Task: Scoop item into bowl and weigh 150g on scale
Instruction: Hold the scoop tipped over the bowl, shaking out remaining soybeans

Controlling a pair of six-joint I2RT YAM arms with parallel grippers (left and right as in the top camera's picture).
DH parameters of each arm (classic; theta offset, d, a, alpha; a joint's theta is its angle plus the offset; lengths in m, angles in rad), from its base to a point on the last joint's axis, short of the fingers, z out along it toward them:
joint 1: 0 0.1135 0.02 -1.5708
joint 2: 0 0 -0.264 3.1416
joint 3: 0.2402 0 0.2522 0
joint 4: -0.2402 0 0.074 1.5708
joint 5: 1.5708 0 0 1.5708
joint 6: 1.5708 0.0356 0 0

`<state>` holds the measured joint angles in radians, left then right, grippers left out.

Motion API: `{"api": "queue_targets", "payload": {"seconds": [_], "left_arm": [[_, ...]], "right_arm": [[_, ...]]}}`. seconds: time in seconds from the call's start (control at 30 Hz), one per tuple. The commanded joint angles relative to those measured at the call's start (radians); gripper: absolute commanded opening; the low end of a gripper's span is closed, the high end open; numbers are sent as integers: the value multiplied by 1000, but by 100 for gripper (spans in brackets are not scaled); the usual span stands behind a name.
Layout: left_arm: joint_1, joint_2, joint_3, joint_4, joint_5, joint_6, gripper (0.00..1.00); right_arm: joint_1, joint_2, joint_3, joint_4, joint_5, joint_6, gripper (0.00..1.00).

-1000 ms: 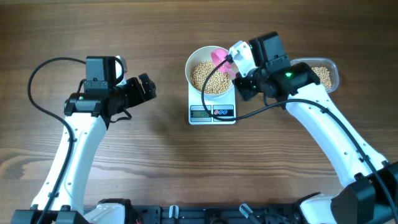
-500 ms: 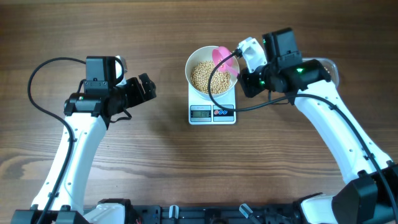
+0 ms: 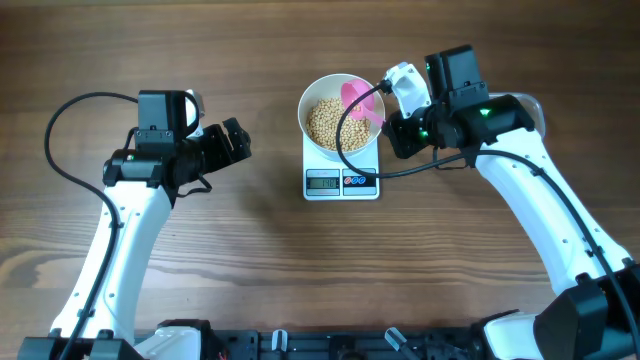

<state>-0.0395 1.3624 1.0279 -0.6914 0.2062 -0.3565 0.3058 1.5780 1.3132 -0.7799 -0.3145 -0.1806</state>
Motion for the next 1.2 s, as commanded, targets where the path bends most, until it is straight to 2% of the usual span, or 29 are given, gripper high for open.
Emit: {"api": "queue_targets", "payload": {"seconds": [0.0,0.3,1.17], "left_arm": [[-2,7,19,3,-3,8,100],[-2,7,19,3,-3,8,100],[-2,7,19,3,-3,8,100]], "right_arm": [[0,-26,16,3,-23,-15,4],[2,-24,16,9,71,-30,4],[58,-23,16,40,116,-66,4]]}}
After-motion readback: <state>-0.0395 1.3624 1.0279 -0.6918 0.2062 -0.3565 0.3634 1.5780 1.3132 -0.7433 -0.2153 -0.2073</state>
